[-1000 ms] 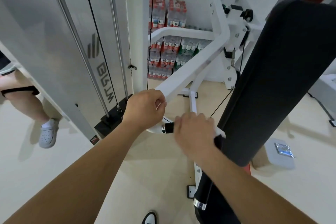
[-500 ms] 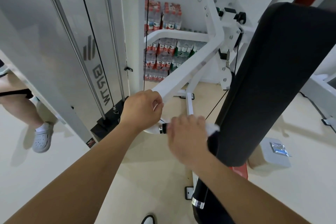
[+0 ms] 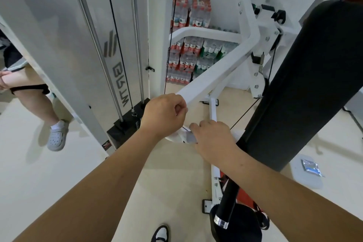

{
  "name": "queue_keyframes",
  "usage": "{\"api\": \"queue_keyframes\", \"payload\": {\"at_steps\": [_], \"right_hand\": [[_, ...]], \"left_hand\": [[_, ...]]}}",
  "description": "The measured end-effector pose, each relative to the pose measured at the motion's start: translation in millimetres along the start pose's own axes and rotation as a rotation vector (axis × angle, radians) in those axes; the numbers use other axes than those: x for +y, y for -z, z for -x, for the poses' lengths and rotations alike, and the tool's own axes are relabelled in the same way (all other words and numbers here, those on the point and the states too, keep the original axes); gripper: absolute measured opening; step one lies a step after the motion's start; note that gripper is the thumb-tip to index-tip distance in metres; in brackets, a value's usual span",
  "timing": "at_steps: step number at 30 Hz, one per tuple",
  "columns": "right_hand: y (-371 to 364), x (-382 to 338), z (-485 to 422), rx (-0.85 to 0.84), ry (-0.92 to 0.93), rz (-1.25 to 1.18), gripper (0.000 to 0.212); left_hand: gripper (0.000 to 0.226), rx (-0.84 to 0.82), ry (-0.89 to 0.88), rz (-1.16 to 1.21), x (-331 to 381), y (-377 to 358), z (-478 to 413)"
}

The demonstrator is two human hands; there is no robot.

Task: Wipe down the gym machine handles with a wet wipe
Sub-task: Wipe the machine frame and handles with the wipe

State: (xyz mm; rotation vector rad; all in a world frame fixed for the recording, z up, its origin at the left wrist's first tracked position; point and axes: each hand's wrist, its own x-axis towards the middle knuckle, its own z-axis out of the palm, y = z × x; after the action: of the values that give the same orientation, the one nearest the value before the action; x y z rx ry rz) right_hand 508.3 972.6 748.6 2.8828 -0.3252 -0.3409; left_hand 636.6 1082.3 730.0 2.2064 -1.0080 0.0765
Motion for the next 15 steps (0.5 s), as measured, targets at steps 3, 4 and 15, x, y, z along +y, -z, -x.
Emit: {"api": "queue_keyframes", "payload": {"at_steps": [3,4,15], "right_hand": [[-0.8,-8.8,-19.9,-0.158,-0.022,0.013,0.003],[0.0,-7.5,-27.2,-0.208,-0.012,-0.019,0.009],[-0.9,-3.9,-40.7,-0.285,0.028,-0.197,0.012]], "left_hand": [[0.004,0.021,0.006,0.008,-0.1,-0.7,-0.6],[0.004,0.022,0.006,0.005,0.4,-0.6,-1.4],[0.002,0.012,-0.033,-0.031,-0.2,3.5,0.2]]}}
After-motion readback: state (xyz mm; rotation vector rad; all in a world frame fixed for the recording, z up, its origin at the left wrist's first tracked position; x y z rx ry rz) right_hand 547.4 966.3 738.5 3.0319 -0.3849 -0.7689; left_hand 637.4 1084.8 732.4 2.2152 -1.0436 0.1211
